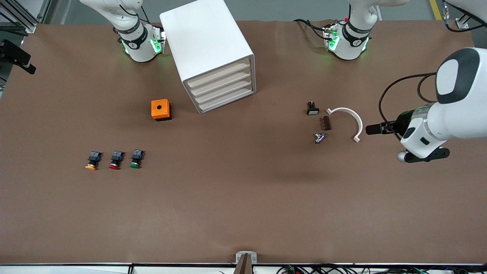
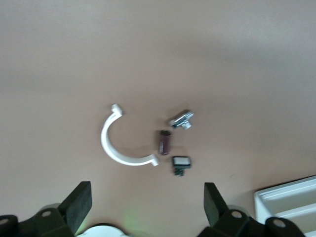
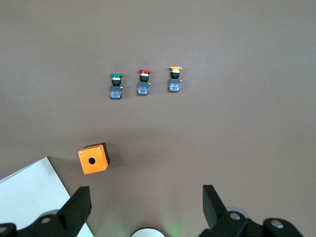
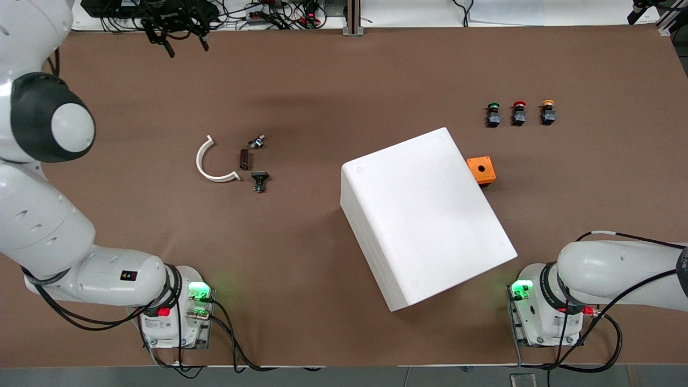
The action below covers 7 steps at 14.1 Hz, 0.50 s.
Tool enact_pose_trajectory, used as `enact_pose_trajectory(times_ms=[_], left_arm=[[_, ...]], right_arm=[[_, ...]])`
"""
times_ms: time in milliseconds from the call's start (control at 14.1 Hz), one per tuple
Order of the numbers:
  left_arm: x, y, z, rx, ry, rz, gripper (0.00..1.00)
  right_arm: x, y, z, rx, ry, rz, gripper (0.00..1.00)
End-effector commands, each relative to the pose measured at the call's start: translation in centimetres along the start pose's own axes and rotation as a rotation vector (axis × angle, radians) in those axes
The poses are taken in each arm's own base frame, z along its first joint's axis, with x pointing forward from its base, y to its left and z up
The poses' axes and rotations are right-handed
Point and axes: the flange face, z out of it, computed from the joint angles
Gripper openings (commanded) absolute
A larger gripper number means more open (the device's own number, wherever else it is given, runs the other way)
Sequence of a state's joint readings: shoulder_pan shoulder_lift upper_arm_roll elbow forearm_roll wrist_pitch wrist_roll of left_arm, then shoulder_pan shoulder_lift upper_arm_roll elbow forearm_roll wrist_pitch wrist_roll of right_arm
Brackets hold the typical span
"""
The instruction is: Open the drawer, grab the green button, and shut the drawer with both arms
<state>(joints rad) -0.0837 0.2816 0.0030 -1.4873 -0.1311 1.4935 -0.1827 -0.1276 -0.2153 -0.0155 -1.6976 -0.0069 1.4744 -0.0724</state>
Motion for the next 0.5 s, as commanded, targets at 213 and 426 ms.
enact_pose_trajectory(times_ms=[213, 426], left_arm=[[-5.3, -5.5, 1.1, -0.001, 0.089, 0.080, 1.00], [-6.6, -6.8, 1.0, 0.028, 0.137, 0.071, 1.00]], right_arm=[[-0.5, 0.1, -0.2, 0.017, -0.003, 0.003, 1.00], [-0.6, 0.2, -0.1, 0.034, -0.013, 0.007, 1.00]])
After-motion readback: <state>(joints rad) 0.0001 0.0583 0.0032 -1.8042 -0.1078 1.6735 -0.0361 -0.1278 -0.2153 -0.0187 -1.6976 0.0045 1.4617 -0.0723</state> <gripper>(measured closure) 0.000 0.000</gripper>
